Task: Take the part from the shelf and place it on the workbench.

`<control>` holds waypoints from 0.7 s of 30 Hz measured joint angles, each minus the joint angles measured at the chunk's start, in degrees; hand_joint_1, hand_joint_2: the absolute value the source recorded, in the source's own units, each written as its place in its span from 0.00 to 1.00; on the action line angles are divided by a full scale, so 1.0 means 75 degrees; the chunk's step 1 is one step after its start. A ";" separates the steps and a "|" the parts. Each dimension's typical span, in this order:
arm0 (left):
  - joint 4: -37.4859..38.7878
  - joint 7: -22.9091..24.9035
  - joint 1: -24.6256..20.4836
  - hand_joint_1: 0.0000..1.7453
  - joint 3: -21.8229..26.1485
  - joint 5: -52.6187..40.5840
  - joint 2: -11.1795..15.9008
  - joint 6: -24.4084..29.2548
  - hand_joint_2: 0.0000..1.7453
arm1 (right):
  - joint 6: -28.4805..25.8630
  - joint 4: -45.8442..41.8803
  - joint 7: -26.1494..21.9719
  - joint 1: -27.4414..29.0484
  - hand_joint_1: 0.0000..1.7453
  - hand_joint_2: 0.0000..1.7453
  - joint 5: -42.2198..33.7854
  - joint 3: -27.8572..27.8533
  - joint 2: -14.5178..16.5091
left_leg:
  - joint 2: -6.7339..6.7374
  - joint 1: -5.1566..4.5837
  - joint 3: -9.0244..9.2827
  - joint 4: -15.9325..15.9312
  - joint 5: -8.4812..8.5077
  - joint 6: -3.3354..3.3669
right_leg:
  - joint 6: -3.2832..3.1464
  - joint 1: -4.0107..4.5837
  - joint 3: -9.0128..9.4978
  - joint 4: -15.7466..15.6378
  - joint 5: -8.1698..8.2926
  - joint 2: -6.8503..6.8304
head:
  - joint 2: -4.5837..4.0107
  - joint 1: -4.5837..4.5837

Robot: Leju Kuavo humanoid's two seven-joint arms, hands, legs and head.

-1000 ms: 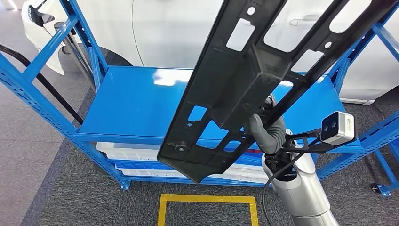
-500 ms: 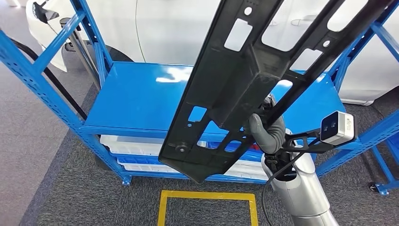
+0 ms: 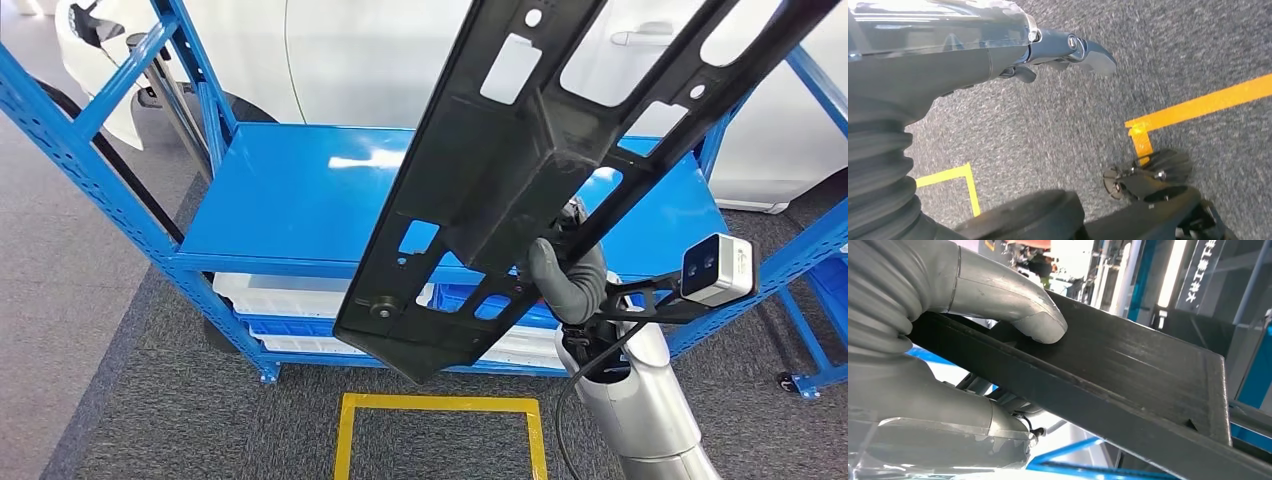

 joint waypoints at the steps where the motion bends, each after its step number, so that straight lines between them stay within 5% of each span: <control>1: 0.0000 0.0011 0.0001 0.00 -0.0003 -0.0013 0.0000 -0.0004 1.00 | -0.0022 -0.0003 -0.0004 0.0005 1.00 1.00 0.0031 0.0000 -0.0005 | -0.0001 0.0003 -0.0040 0.0074 -0.0084 -0.0042 | -0.0059 -0.0016 -0.0020 -0.0023 0.0045 -0.0010 | 0.0000 0.0000; 3: 0.0000 0.0034 -0.0010 0.00 -0.0009 -0.0047 0.0000 -0.0015 1.00 | -0.0070 -0.0023 -0.0041 0.0038 1.00 1.00 0.0119 0.0000 -0.0012 | 0.0000 0.0019 -0.0257 0.0635 -0.0546 -0.0106 | -0.0155 -0.0037 -0.0085 -0.0059 0.0136 -0.0035 | 0.0000 -0.0001; 5: 0.0000 0.0050 -0.0043 0.00 -0.0013 -0.0072 -0.0001 -0.0031 1.00 | -0.0097 -0.0044 -0.0109 0.0119 1.00 1.00 0.0216 0.0000 -0.0015 | 0.0002 0.0028 -0.0585 0.1633 -0.1136 -0.0147 | -0.0189 -0.0022 -0.0189 -0.0047 0.0205 -0.0050 | 0.0000 -0.0001; 7: 0.0000 0.0069 -0.0066 0.00 -0.0016 -0.0090 -0.0001 -0.0045 1.00 | -0.0102 -0.0052 -0.0175 0.0217 1.00 1.00 0.0318 0.0000 -0.0016 | 0.0002 0.0031 -0.0628 0.2103 -0.1306 -0.0157 | -0.0187 -0.0010 -0.0293 -0.0019 0.0268 -0.0057 | 0.0000 -0.0001; 12: 0.0000 0.0095 -0.0048 0.00 -0.0020 -0.0114 0.0006 -0.0031 1.00 | -0.0107 -0.0125 -0.0245 0.0323 1.00 1.00 0.0486 0.0001 -0.0009 | -0.0005 -0.0005 0.0617 0.0095 -0.0620 -0.0012 | -0.0071 0.0018 -0.0454 0.0067 0.0379 -0.0030 | 0.0000 -0.0001; 16: 0.0000 0.0094 -0.0006 0.00 -0.0021 -0.0104 0.0007 -0.0003 1.00 | -0.0111 -0.0166 -0.0241 0.0335 1.00 1.00 0.0536 0.0002 0.0005 | -0.0002 0.0000 0.0602 -0.0098 -0.0471 0.0141 | 0.0112 0.0017 -0.0538 0.0077 0.0439 -0.0027 | 0.0000 0.0000; 18: 0.0000 0.0088 -0.0005 0.00 -0.0021 -0.0092 0.0005 0.0005 1.00 | -0.0116 -0.0186 -0.0231 0.0328 1.00 1.00 0.0541 0.0002 0.0003 | 0.0019 0.0036 0.0536 -0.0158 -0.0345 0.0227 | 0.0191 0.0006 -0.0727 0.0531 0.0050 -0.0008 | 0.0000 0.0001; 21: 0.0000 0.0072 0.0006 0.00 -0.0021 -0.0084 0.0003 0.0009 1.00 | -0.0120 -0.0192 -0.0216 0.0354 1.00 1.00 0.0535 0.0002 -0.0001 | 0.0029 0.0026 0.0351 -0.0145 -0.0220 0.0266 | 0.0280 -0.0031 -0.1225 0.1944 -0.0738 -0.0001 | 0.0000 0.0001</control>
